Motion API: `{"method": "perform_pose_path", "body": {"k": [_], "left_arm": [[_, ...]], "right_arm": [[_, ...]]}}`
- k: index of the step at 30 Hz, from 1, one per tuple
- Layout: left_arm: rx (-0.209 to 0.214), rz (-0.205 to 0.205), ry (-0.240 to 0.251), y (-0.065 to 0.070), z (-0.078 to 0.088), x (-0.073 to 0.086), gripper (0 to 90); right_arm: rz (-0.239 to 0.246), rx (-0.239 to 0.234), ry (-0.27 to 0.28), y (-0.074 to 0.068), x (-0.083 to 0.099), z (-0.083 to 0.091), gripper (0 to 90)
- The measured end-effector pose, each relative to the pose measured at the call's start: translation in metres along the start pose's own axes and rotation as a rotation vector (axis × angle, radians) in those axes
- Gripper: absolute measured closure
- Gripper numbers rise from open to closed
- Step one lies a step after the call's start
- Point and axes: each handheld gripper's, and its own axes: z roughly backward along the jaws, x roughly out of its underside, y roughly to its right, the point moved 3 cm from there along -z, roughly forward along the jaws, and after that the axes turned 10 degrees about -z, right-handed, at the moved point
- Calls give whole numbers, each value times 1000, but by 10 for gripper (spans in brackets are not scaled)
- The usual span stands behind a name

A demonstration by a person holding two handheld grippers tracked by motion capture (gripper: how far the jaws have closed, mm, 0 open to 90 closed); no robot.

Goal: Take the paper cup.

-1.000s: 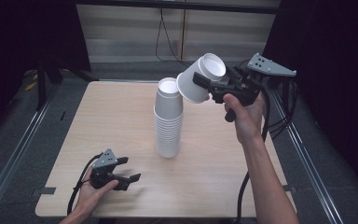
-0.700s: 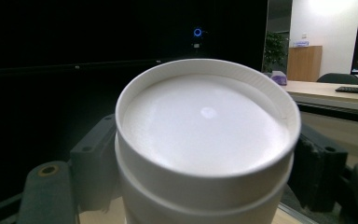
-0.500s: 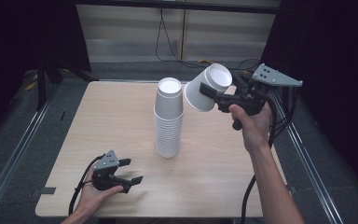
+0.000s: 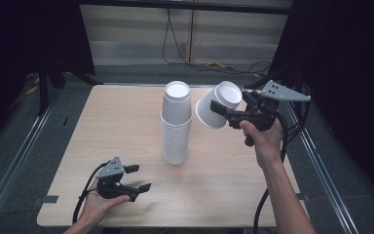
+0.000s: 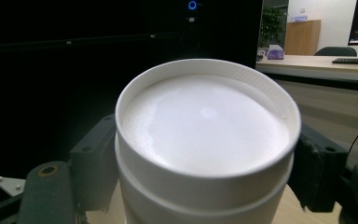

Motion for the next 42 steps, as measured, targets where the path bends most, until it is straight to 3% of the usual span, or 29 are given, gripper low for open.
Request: {"method": "perform_pose_path", "body": {"k": [5, 12, 18, 34, 38, 42], "left_arm": [[7, -23, 43, 2, 1, -4, 191], [25, 10, 81, 5, 0, -7, 198], [33, 8, 115, 9, -2, -14, 208], [91, -39, 125, 24, -11, -39, 157], [103, -67, 127, 27, -11, -47, 162], [103, -60, 139, 24, -12, -52, 162]], "right_arm": [[-10, -9, -17, 0, 11, -1, 224], [-41, -29, -48, -3, 34, -2, 225], [-54, -43, -71, -4, 50, -3, 225], [-99, -73, -113, -7, 78, -3, 226], [-108, -73, -136, -6, 91, -9, 226], [-101, -91, -162, -10, 99, -13, 226]]}}
